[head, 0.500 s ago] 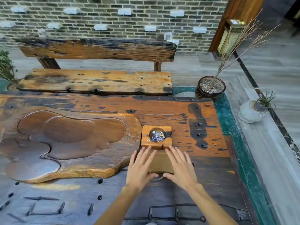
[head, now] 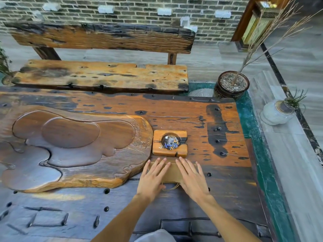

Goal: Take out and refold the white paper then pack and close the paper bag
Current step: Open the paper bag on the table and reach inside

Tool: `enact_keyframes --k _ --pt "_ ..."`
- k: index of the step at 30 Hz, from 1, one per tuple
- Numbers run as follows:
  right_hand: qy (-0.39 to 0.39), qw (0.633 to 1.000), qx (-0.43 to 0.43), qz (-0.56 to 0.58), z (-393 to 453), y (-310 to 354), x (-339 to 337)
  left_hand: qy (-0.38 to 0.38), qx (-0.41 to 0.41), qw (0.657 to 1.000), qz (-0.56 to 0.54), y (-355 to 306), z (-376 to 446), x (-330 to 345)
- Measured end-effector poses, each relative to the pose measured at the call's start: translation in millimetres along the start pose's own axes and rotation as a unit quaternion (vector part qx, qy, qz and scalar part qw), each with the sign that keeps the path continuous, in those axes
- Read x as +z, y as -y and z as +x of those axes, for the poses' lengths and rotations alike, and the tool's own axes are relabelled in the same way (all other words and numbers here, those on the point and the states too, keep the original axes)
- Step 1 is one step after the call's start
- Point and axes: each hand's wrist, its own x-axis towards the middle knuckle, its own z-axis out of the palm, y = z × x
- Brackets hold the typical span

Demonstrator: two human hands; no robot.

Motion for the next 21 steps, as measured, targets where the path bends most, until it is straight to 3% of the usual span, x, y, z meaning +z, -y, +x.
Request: enact_keyframes --k 8,13,17,21 --pt "0.007 0.995 -0.082 0.049 -10 -18 -10 -0.042 0.039 0.996 -0.075 15 1 -5" --pt "-0.003 0.989 -0.08 0.123 -22 -25 -26 -0.045 0.013 0.979 -0.198 13 -8 -31" --pt "-0.012 0.981 -0.043 0.189 -26 -19 -36 -0.025 -0.066 0.933 -0.353 10 -12 -48" --pt "-0.038 0.957 0.037 0.286 -29 -13 -48 -0.048 -0.127 0.86 -0.492 7 -13 -59"
